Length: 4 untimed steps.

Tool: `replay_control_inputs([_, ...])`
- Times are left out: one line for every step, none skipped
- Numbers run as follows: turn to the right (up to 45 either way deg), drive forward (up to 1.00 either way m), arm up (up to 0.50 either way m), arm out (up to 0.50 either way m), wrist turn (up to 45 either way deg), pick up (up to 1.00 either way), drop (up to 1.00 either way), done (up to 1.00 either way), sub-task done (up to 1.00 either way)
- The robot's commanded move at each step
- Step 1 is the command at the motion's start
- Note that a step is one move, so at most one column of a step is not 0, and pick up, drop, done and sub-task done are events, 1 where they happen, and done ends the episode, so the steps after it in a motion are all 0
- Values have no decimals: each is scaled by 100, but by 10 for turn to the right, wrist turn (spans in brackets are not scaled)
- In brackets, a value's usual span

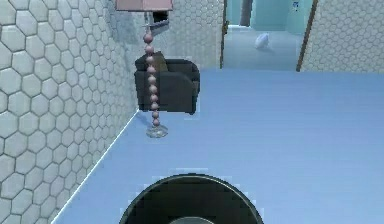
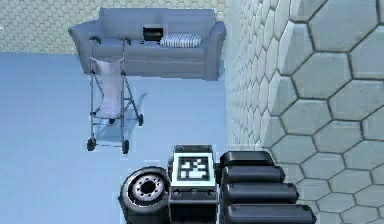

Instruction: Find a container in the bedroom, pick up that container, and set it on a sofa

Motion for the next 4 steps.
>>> replay_control_inputs([210,0,0,0,0,0,0,0,0])
replay_control_inputs([0,100,0,0,0,0,0,0,0])
replay_control_inputs([0,100,0,0,0,0,0,0,0])
replay_control_inputs([0,100,0,0,0,0,0,0,0])
